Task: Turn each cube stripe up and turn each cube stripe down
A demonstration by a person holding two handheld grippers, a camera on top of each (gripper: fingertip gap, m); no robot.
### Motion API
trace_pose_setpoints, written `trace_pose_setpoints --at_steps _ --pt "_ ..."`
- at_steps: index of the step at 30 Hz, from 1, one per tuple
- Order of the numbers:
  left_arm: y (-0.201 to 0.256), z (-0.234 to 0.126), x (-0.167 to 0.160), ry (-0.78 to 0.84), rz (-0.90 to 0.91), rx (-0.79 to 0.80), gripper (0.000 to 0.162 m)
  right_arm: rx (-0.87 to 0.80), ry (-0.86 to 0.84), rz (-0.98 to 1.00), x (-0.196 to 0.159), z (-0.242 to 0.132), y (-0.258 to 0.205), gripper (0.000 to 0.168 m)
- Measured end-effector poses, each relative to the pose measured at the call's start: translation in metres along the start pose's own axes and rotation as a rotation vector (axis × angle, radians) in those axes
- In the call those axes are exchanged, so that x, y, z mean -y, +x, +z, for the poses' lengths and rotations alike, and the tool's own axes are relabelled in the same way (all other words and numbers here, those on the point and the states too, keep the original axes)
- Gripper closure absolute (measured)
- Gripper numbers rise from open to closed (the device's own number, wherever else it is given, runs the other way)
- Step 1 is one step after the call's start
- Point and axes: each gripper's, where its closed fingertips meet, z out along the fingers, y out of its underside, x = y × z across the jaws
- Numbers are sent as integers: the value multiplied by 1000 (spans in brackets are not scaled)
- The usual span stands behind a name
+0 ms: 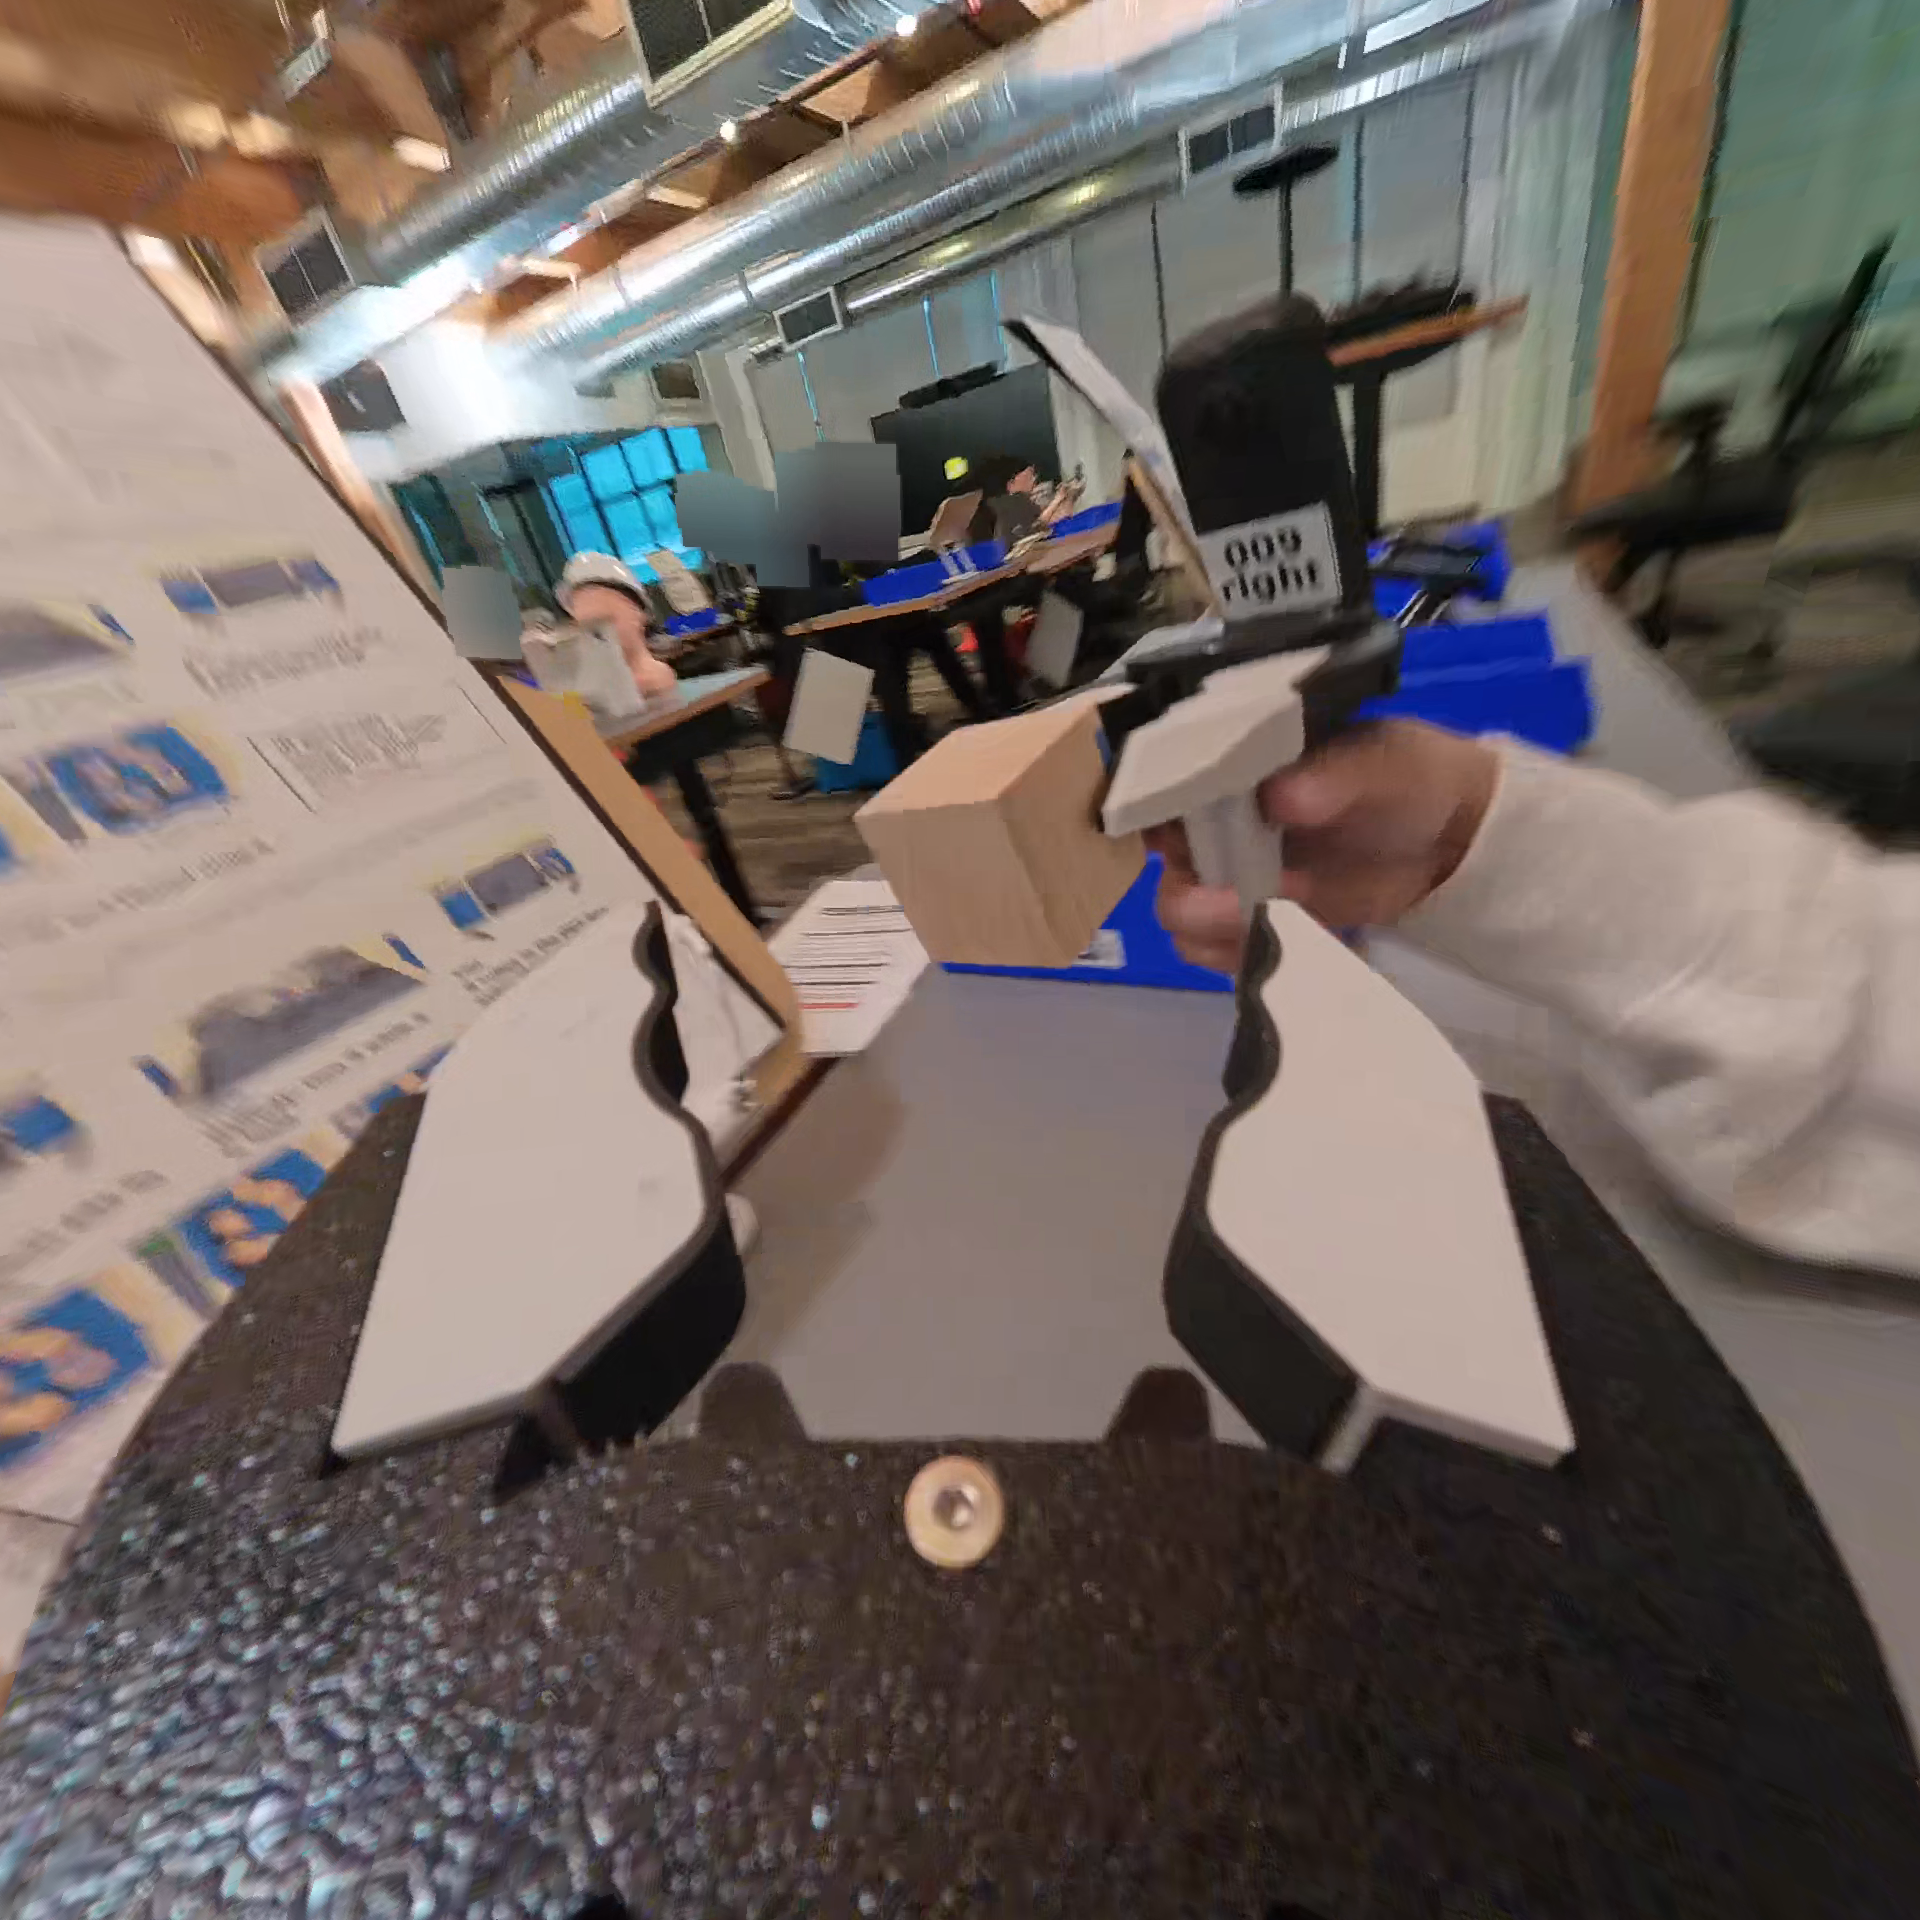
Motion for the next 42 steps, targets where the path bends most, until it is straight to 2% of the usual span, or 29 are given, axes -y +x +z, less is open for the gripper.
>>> trace_pose_setpoints --at_steps 4,6,8,12,19,28,35,39,42 --pt "5 4 1 14 426 144 77 78 -30 172 -5 1 -7 125" --pt "6 8 -1 -13 519 184 86 124 -41 233 -6 0 -12 125" --pt "9 11 -2 -29 591 190 86 141 -49 281 -9 1 -13 125" --pt "12 12 -4 -56 674 195 100 168 -63 337 -13 2 -14 125" --pt "17 14 -11 -94 723 159 116 196 -81 369 -18 4 -17 125" --pt "21 13 -15 -108 724 81 118 221 -93 409 -22 3 -19 125" --pt "19 13 -13 -84 683 79 118 211 -64 412 -19 3 -18 125" --pt "17 9 0 19 562 84 118 224 26 370 -4 1 -21 122" --pt "13 2 14 131 387 67 118 181 54 227 4 -4 -21 111"
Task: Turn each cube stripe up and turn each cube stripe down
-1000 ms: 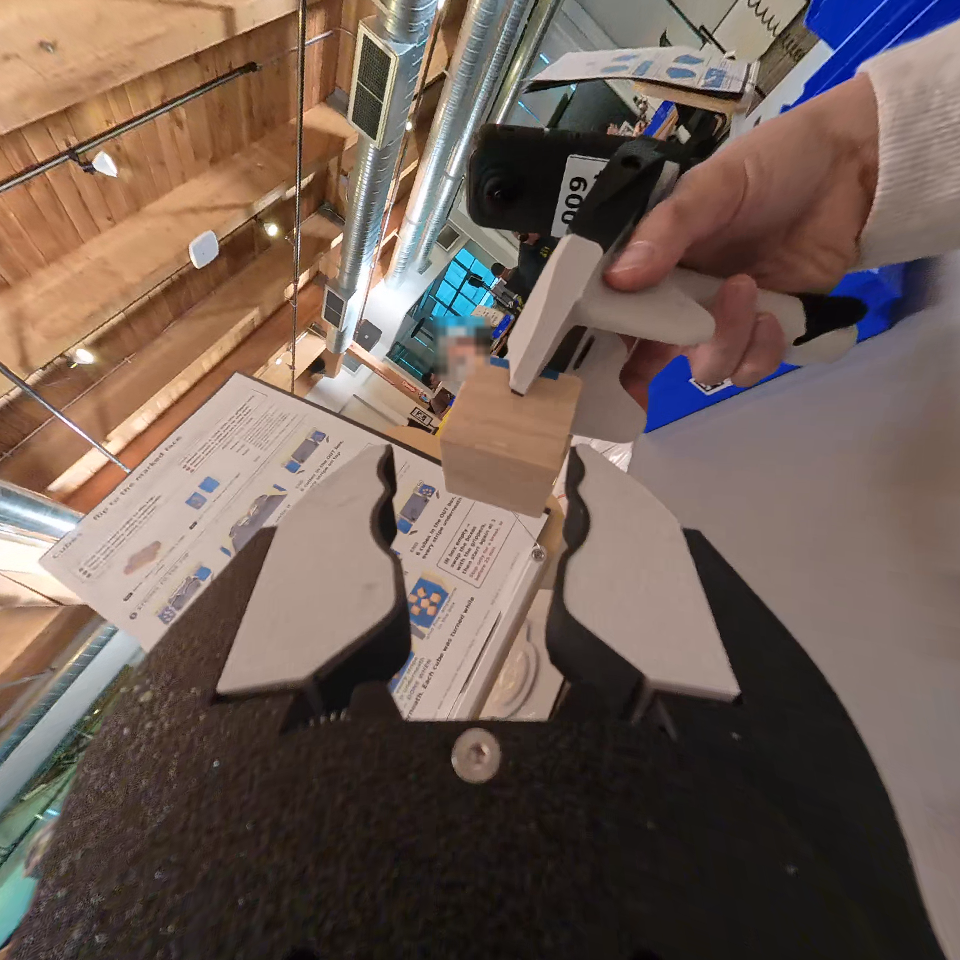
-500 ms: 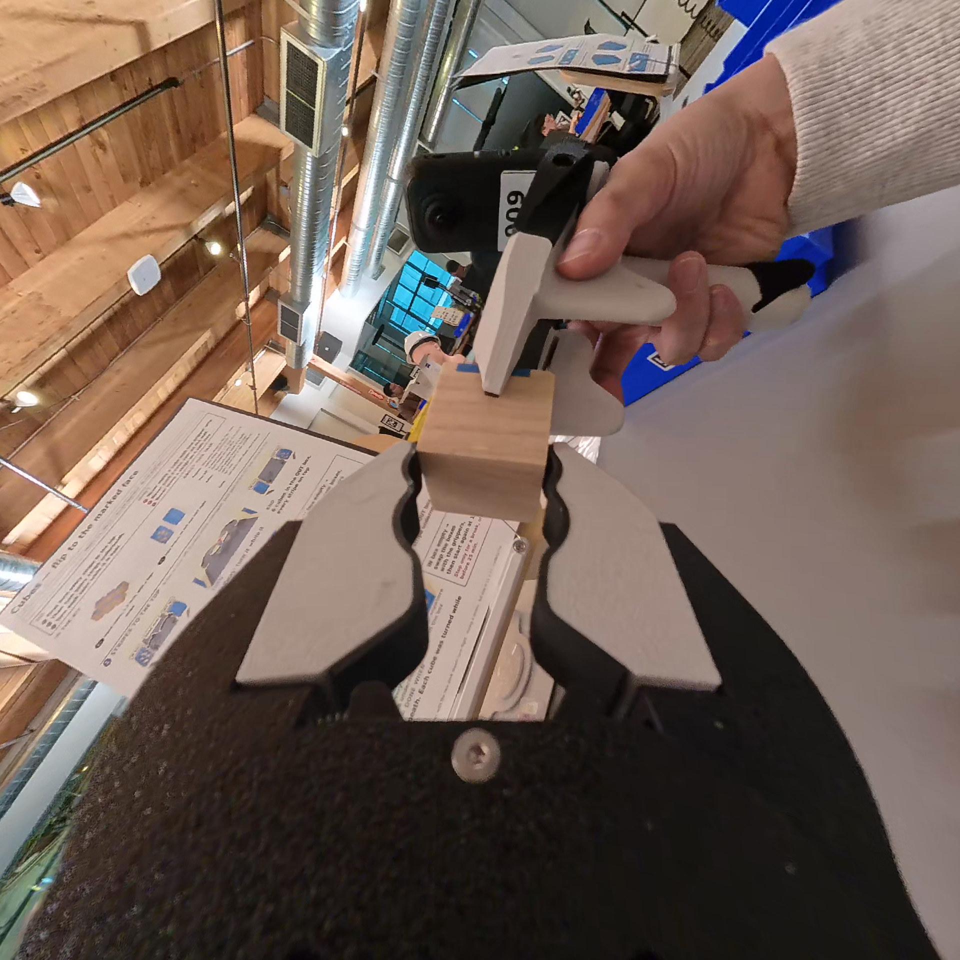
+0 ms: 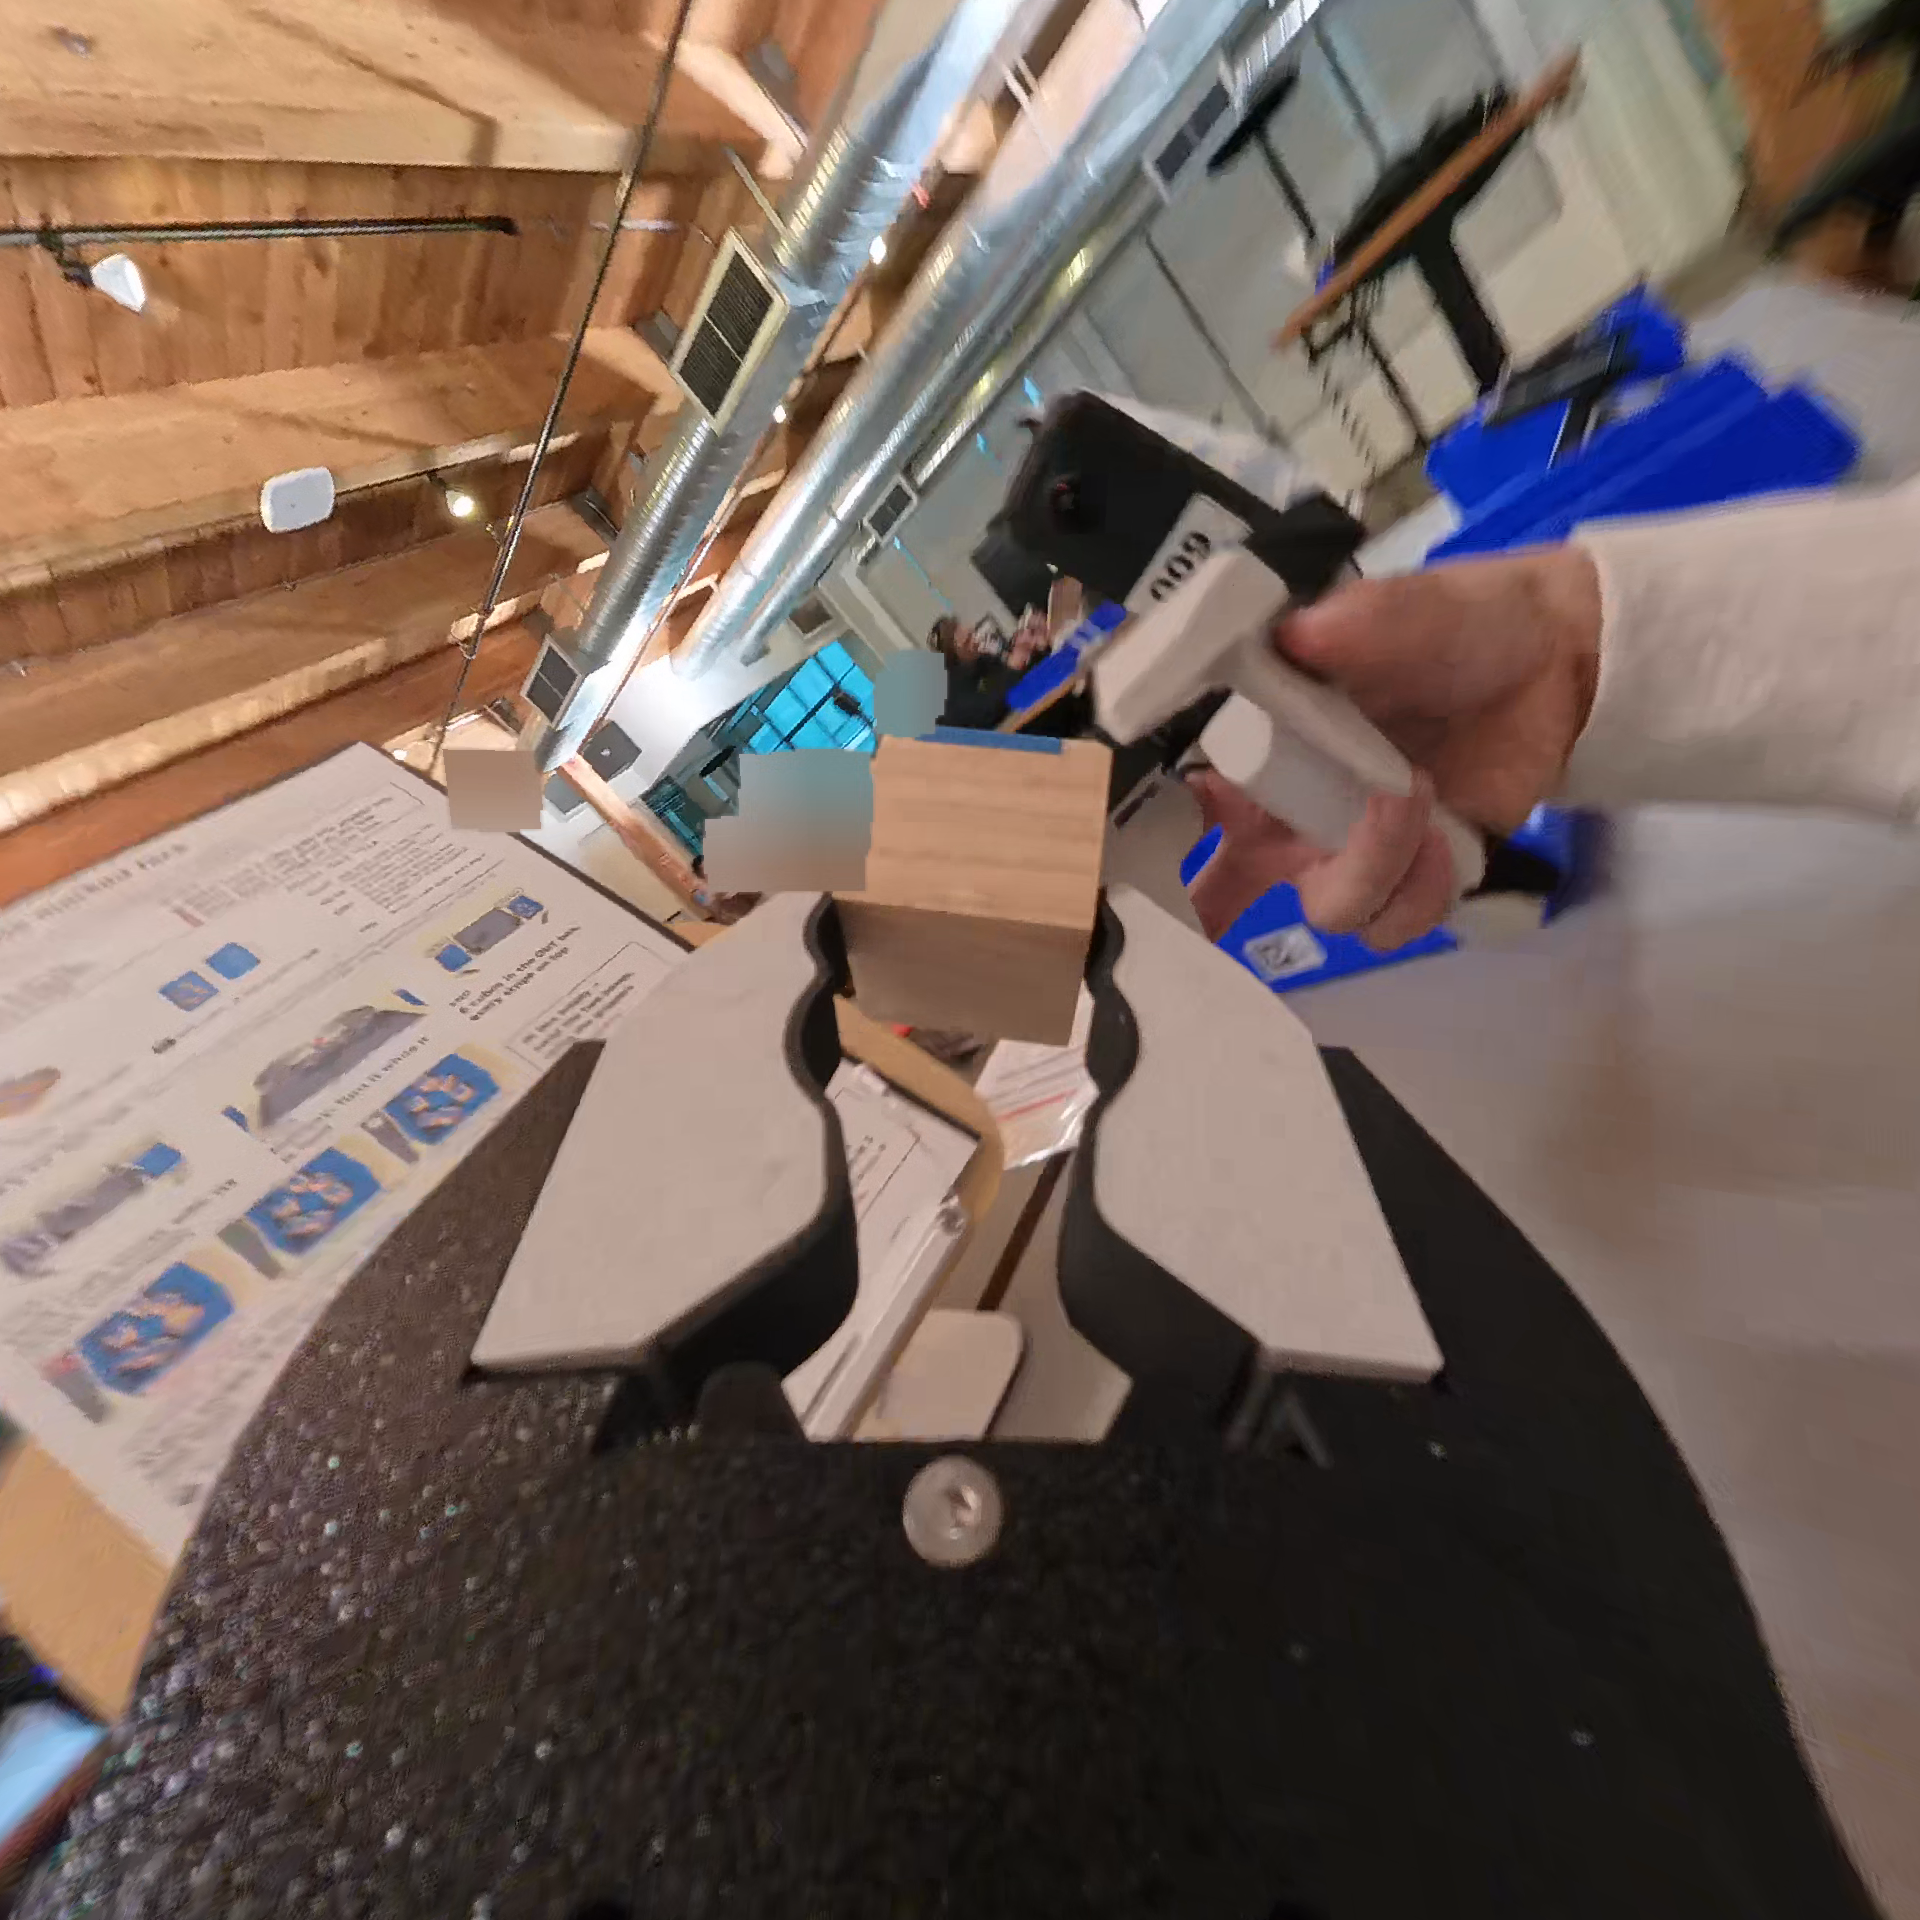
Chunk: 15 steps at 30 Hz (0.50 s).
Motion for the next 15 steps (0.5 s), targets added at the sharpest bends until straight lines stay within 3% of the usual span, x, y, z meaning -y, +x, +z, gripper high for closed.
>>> trace_pose_setpoints --at_steps 6,15 --pt "-7 -10 26 296 -459 -109 118 -102 46 -385 17 -1 -13 98" --pt "3 -9 45 532 -738 -245 118 -29 177 -537 34 5 -46 104"
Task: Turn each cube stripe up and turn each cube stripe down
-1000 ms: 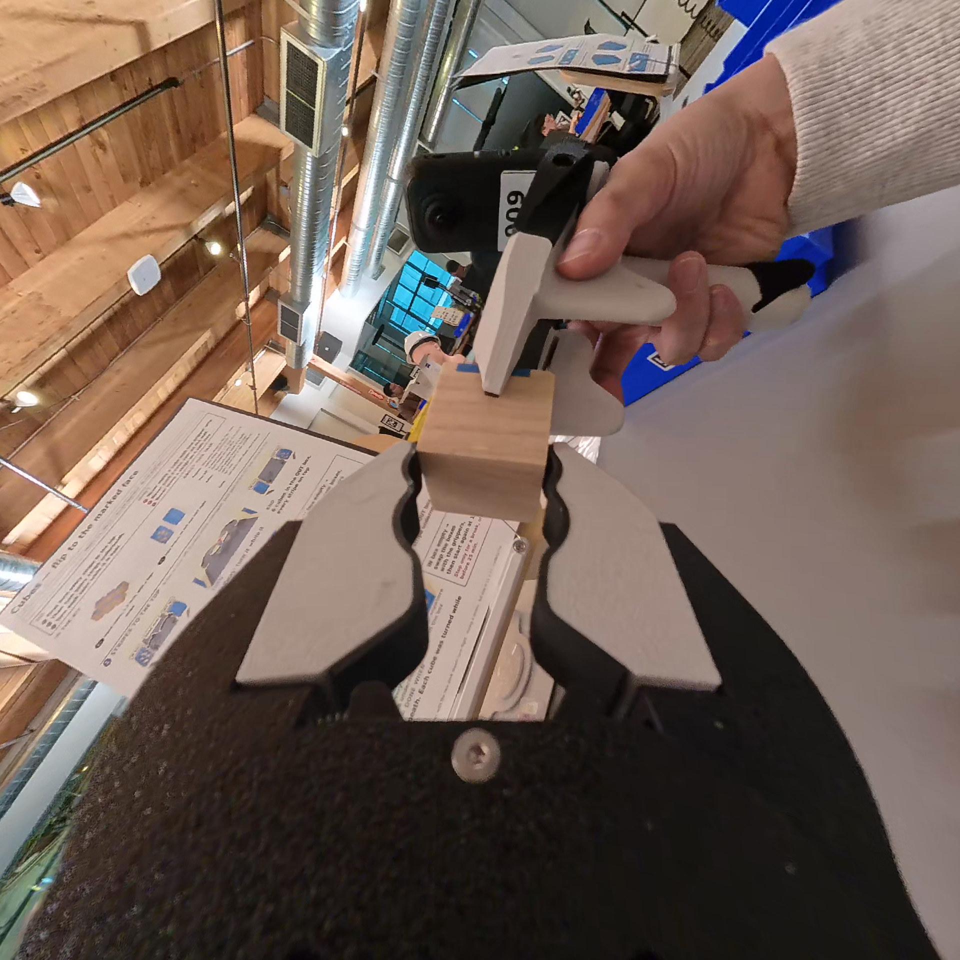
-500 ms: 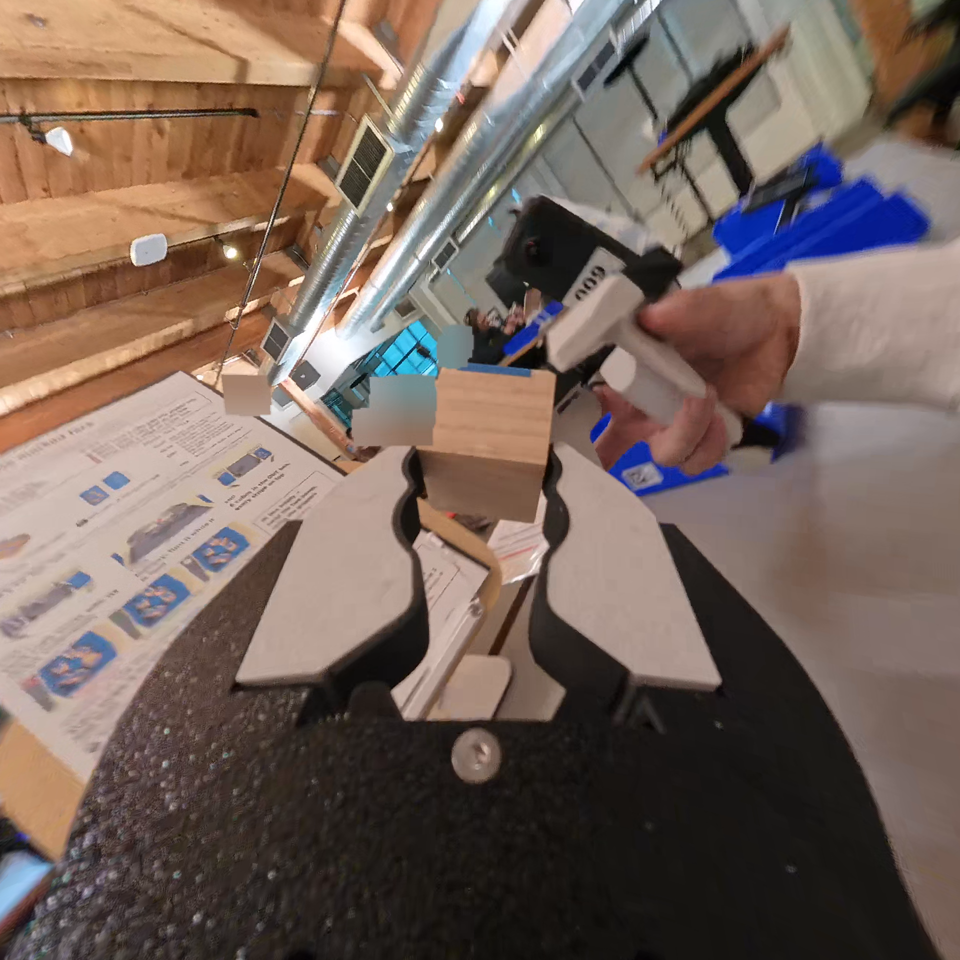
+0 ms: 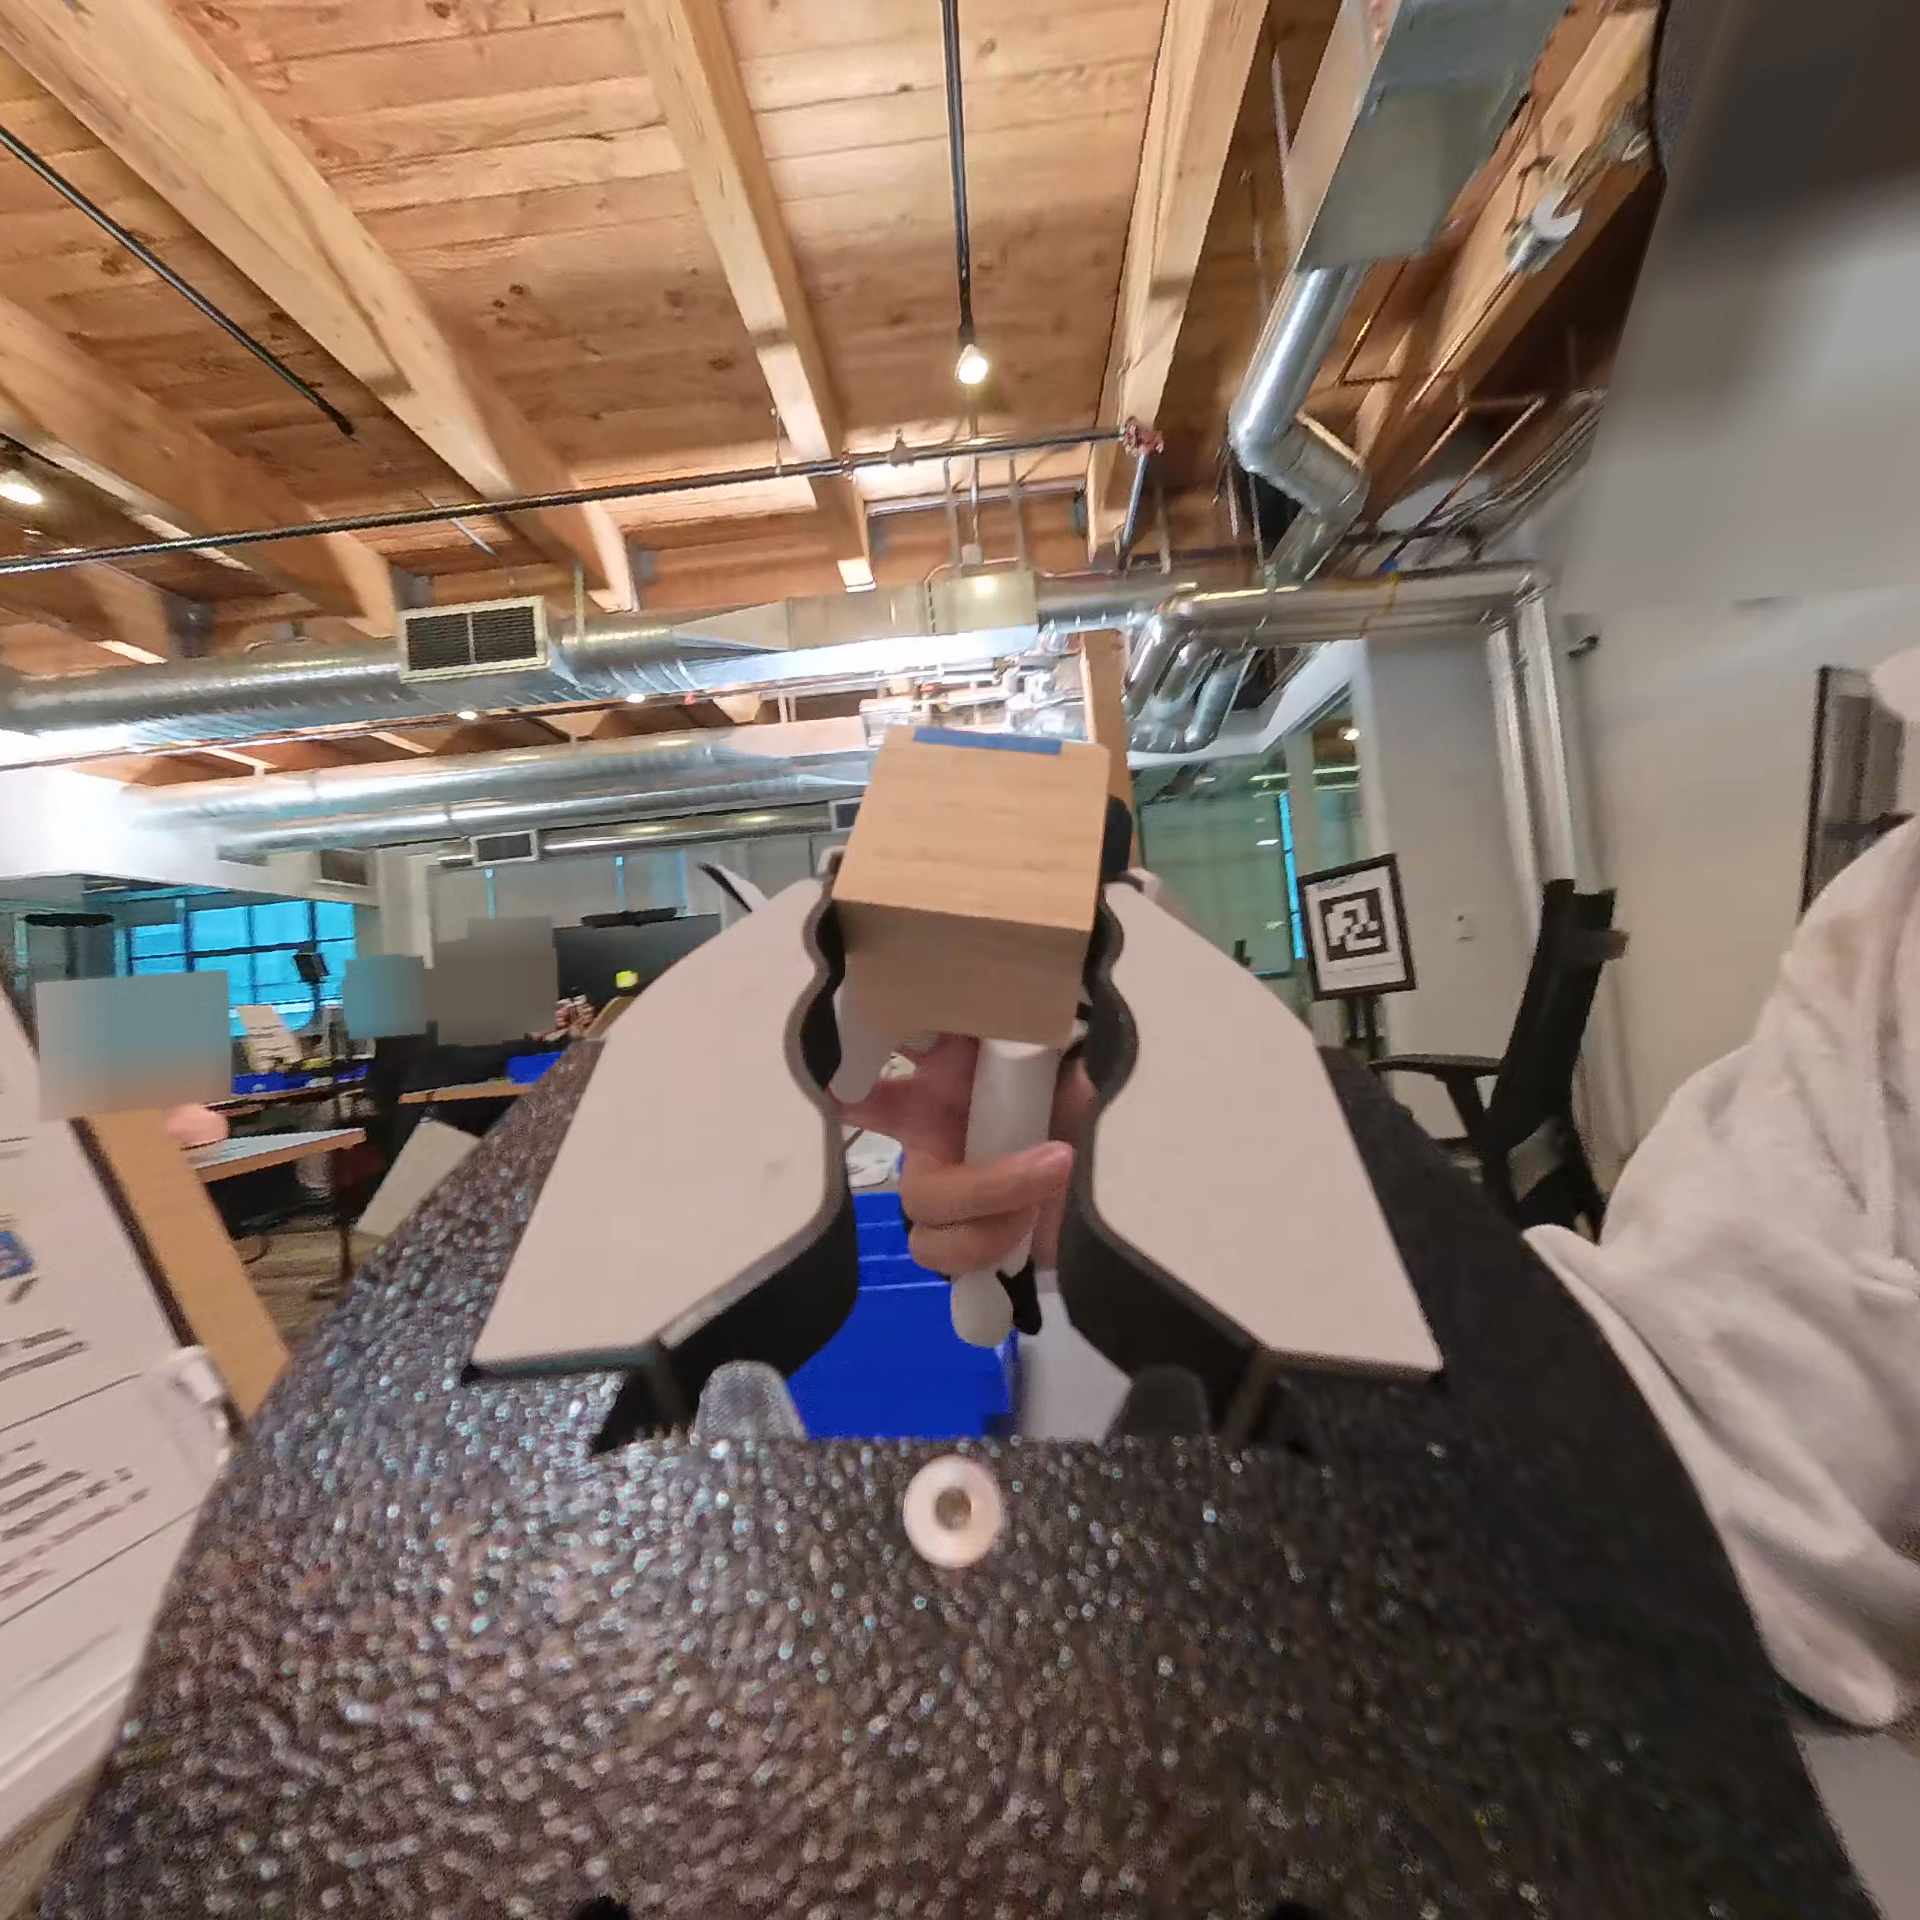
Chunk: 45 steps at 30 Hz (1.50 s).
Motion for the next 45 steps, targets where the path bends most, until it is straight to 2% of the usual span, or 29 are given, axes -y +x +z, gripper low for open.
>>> trace_pose_setpoints --at_steps 5,8,15,19,23,26,31,38,45 --pt "4 4 -8 11 -31 -21 118 16 -33 -16 -7 5 -5 112" --pt "5 5 -9 14 -33 -25 118 45 -30 -21 -7 5 -9 126" --pt "4 0 -16 -61 9 -15 118 77 -125 -11 -14 4 -9 126" --pt "3 -5 -30 -212 80 0 116 68 -218 -17 -19 -3 -7 126" --pt "-2 -17 -52 -456 215 31 103 28 -407 -65 -35 -18 -3 126" --pt "-2 -22 -57 -530 233 32 101 56 -493 -80 -44 -25 -9 126" --pt "3 -28 -67 -595 201 -8 103 116 -553 -84 -54 -26 -19 126" --pt "6 -28 -75 -629 192 -34 107 105 -613 -78 -66 -26 -17 126" --pt "8 -29 -78 -639 190 -55 118 120 -627 -64 -70 -26 -19 126"
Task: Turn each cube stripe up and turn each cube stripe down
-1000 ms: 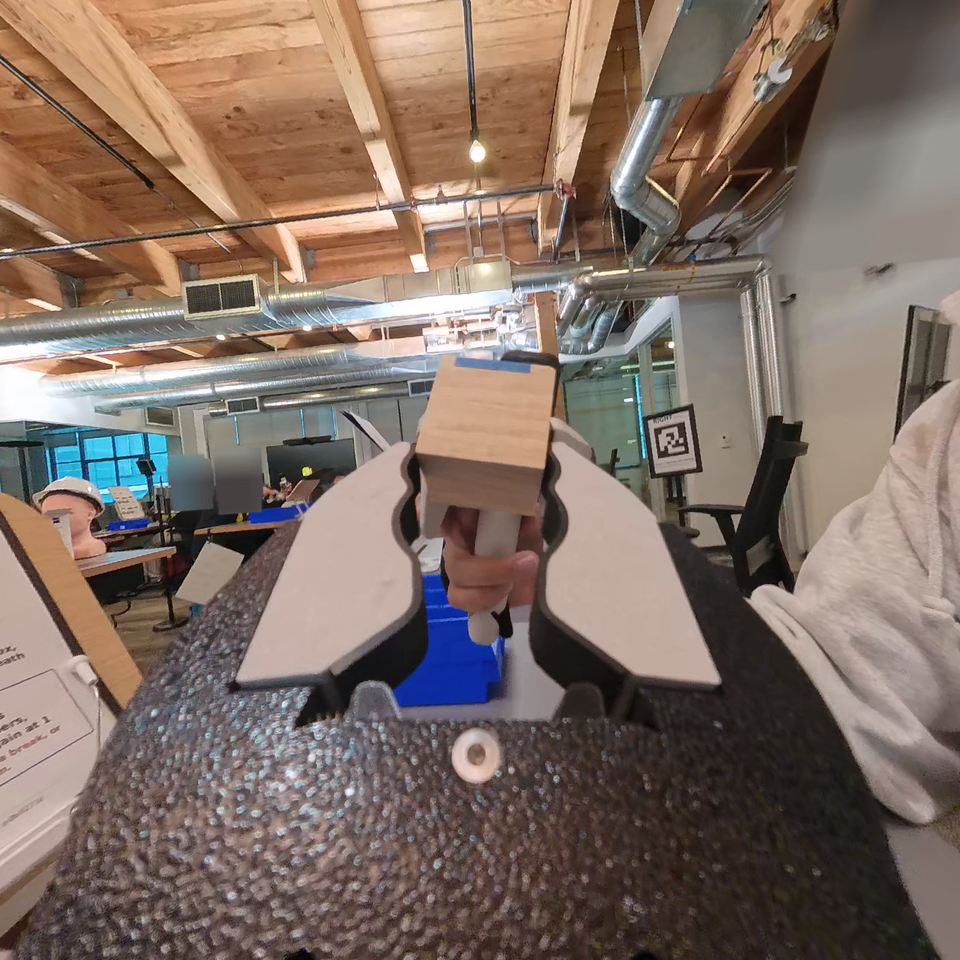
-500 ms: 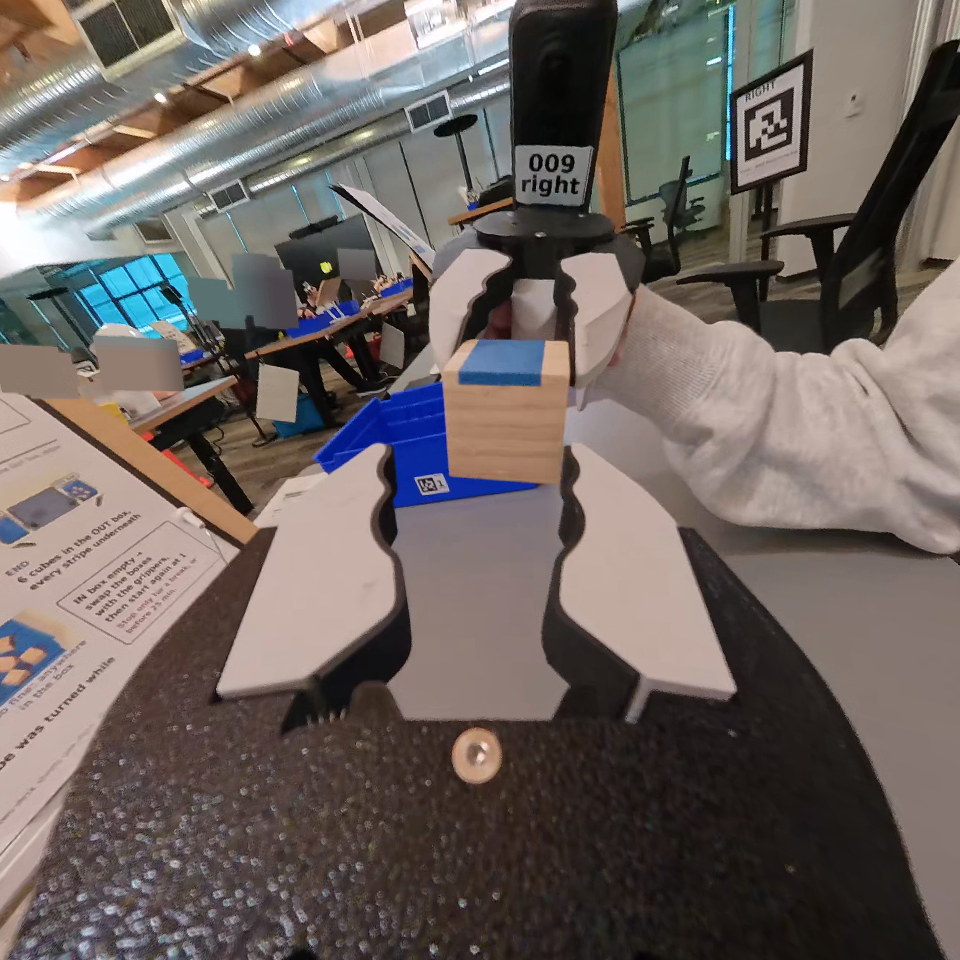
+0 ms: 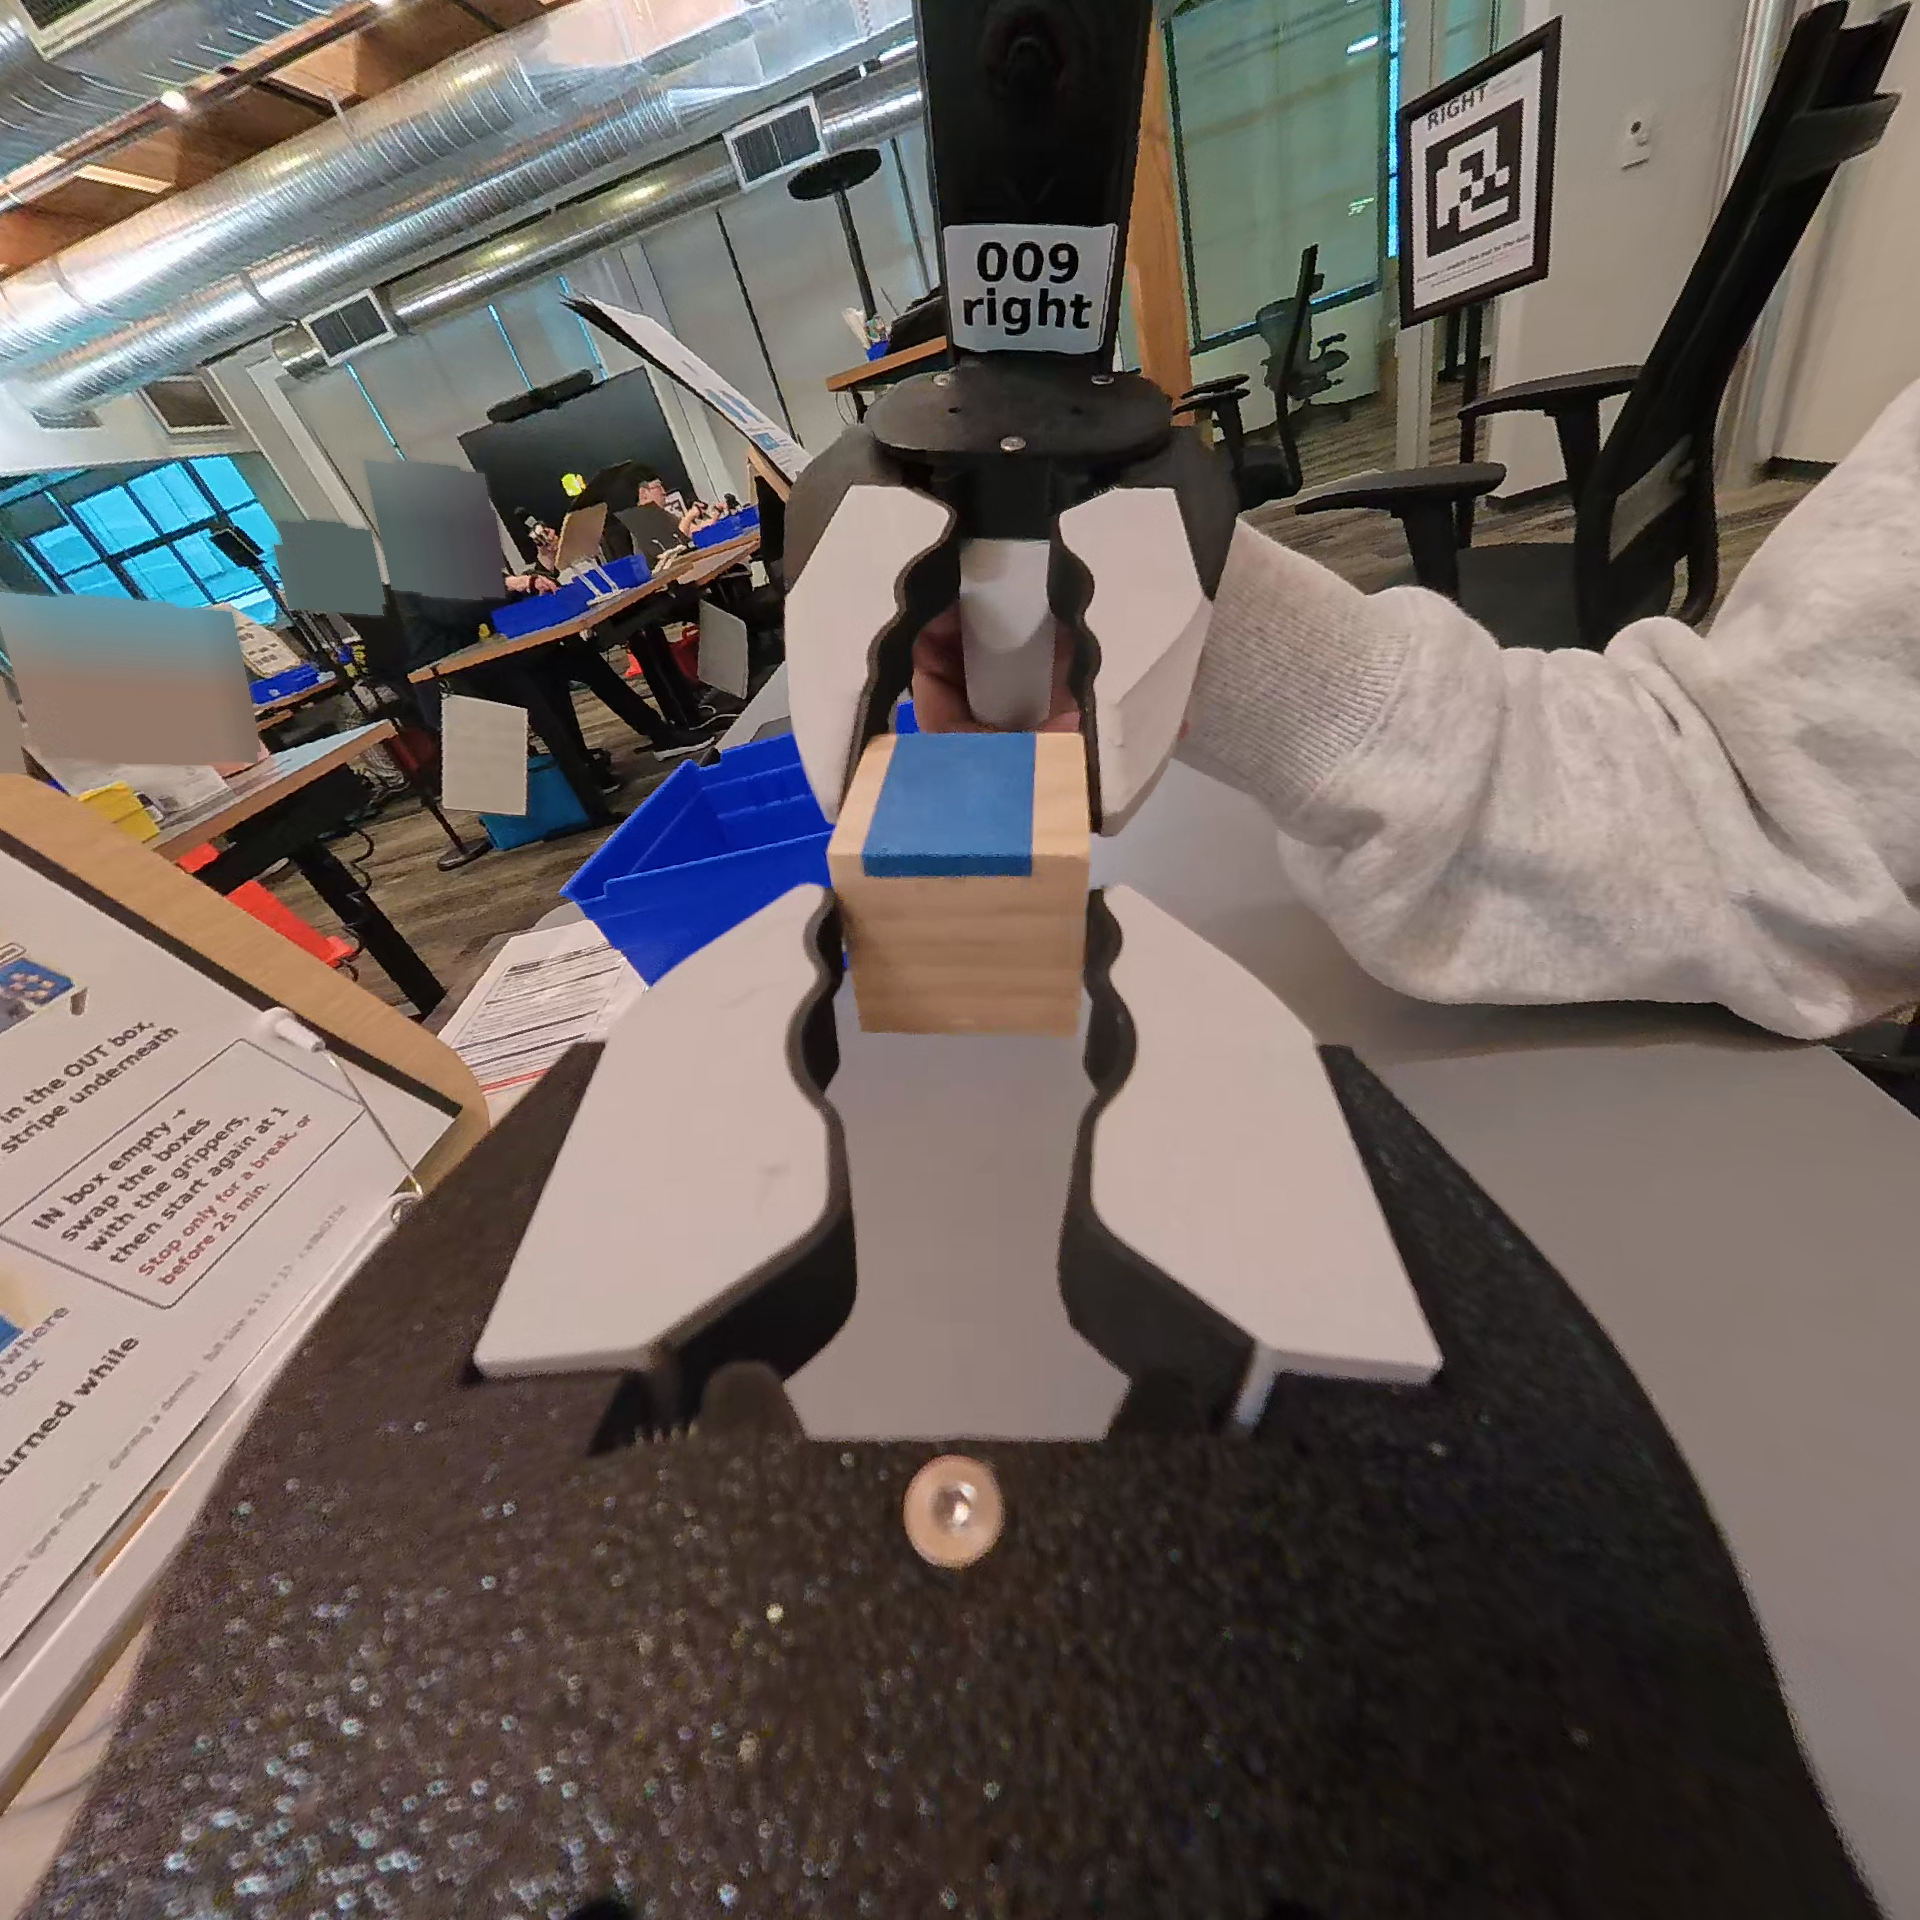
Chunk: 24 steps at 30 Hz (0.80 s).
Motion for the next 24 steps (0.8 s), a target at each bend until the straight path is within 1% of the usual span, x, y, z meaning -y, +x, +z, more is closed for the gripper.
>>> trace_pose_setpoints --at_steps 4,9,24 --pt "-4 0 1 -2 1 7 119 -26 31 -6 4 0 4 126" --pt "-9 -1 12 62 -15 36 119 -75 126 3 17 -4 10 127" --pt "-11 -1 12 60 -55 34 119 -78 132 29 13 -2 12 125"
